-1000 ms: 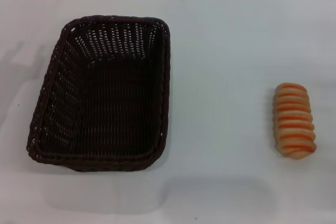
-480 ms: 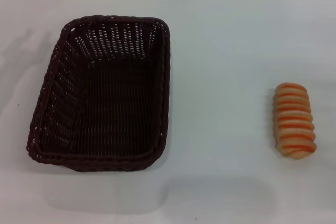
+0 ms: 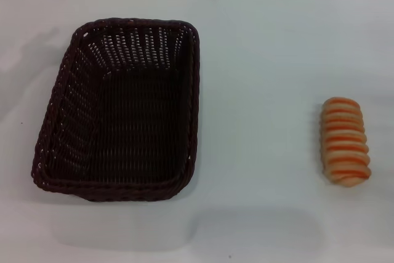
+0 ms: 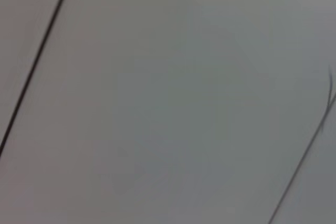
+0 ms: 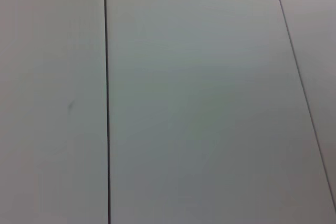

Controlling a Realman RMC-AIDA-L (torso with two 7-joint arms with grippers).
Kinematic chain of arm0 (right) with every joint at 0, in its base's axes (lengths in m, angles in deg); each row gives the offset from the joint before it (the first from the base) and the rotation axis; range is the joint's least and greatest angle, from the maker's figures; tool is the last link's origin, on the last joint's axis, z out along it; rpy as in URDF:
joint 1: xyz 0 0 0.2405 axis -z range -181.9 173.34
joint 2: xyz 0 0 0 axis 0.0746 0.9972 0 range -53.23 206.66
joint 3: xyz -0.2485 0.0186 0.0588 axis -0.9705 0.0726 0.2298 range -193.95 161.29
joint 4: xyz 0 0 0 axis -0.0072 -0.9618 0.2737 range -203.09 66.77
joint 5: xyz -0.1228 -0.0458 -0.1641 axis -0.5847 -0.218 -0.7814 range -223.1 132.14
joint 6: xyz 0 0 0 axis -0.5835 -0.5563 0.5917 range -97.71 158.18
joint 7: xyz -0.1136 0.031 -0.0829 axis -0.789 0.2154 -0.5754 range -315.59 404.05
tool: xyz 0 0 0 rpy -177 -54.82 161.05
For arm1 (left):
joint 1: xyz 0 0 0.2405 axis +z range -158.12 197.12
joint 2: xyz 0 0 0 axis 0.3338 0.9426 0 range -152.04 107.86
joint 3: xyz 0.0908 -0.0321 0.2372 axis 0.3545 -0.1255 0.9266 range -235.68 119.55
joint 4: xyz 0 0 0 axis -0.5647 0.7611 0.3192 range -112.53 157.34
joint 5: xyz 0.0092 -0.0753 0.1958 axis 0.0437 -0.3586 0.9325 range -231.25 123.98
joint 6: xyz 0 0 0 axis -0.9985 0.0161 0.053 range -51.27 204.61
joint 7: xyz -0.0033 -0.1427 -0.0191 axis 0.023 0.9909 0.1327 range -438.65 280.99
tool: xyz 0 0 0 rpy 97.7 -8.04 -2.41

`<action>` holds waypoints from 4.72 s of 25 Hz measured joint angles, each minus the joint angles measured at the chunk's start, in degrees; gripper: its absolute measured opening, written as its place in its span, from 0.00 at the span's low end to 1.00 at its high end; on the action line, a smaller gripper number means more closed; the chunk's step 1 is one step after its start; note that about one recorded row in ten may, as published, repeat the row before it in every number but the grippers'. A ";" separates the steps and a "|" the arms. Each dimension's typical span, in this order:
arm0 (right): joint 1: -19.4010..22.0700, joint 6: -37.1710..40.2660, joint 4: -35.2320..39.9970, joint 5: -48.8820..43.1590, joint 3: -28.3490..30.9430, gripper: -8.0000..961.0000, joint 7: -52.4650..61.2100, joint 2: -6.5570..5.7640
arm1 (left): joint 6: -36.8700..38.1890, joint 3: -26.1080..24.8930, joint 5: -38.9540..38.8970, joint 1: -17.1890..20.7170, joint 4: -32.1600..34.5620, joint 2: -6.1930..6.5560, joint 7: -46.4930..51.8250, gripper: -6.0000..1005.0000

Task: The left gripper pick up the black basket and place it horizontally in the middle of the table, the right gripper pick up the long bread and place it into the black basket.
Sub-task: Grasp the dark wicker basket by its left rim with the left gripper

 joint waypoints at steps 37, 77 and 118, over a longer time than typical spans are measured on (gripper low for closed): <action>-0.08 0.09 -0.29 0.16 0.00 0.59 0.00 0.18 | -30.85 0.23 60.55 -12.69 -26.89 -4.06 39.92 0.83; -0.22 0.28 -0.25 -0.08 0.09 0.58 0.00 0.08 | -27.39 5.76 59.69 -12.18 -11.00 -4.43 37.28 0.82; 1.89 0.70 -2.67 -0.02 -0.49 0.58 0.00 0.19 | -40.67 -1.23 54.65 -26.42 -15.30 -0.96 15.05 0.19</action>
